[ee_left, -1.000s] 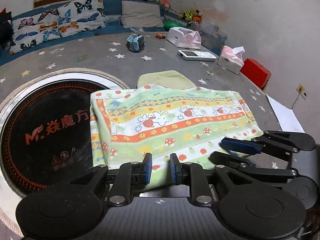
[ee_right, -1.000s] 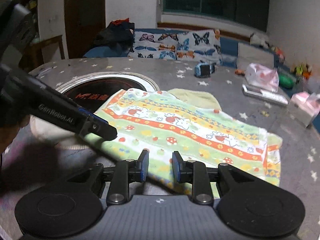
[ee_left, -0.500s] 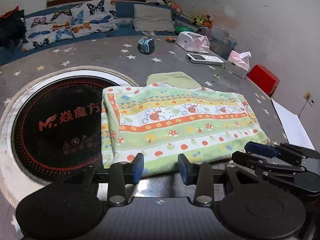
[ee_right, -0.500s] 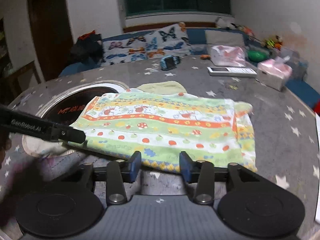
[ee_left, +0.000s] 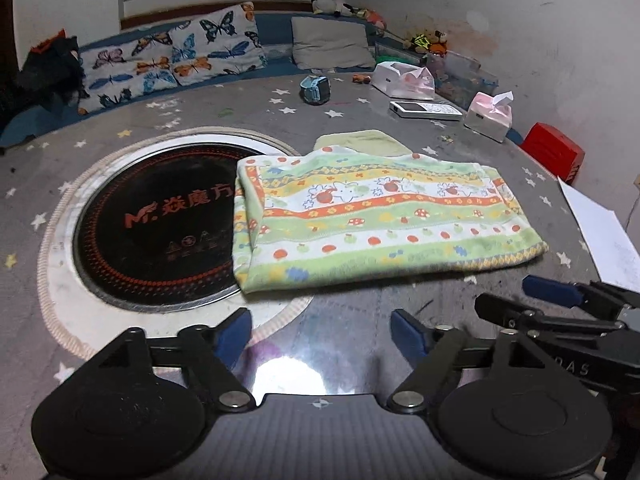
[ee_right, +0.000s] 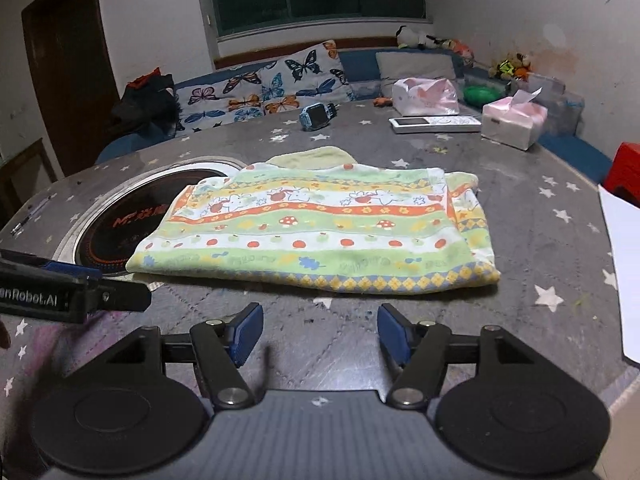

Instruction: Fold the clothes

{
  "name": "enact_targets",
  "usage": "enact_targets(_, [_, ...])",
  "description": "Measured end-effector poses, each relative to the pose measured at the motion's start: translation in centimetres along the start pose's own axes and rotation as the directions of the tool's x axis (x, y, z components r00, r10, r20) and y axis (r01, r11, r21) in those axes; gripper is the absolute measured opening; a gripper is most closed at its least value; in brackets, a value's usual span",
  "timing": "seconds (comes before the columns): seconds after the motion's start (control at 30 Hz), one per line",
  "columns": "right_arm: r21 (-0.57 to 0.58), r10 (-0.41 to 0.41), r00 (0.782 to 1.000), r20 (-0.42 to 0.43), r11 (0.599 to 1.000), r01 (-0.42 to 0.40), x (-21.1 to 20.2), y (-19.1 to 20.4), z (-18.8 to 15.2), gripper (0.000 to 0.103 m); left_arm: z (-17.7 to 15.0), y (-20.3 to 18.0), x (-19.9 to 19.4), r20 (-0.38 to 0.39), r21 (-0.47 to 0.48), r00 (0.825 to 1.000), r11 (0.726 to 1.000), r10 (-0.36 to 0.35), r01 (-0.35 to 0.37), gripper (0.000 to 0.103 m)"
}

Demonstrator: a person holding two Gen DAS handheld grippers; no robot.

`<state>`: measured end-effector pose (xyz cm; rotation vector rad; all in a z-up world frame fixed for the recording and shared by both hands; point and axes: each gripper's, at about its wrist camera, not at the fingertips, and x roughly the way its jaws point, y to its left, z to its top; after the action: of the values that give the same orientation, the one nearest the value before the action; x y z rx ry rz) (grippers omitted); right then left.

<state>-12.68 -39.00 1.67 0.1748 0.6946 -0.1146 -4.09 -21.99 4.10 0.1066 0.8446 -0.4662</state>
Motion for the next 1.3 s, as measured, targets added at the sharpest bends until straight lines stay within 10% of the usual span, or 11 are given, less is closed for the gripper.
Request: enact_targets(1.3, [0.002,-0.014,0.999,0.046,1.000,0.014,-4.1,2.6,-2.8,0.085,-3.8,-1.5,-5.9,0.122,0.046,0.991,0.996,0.064,-0.070,0.103])
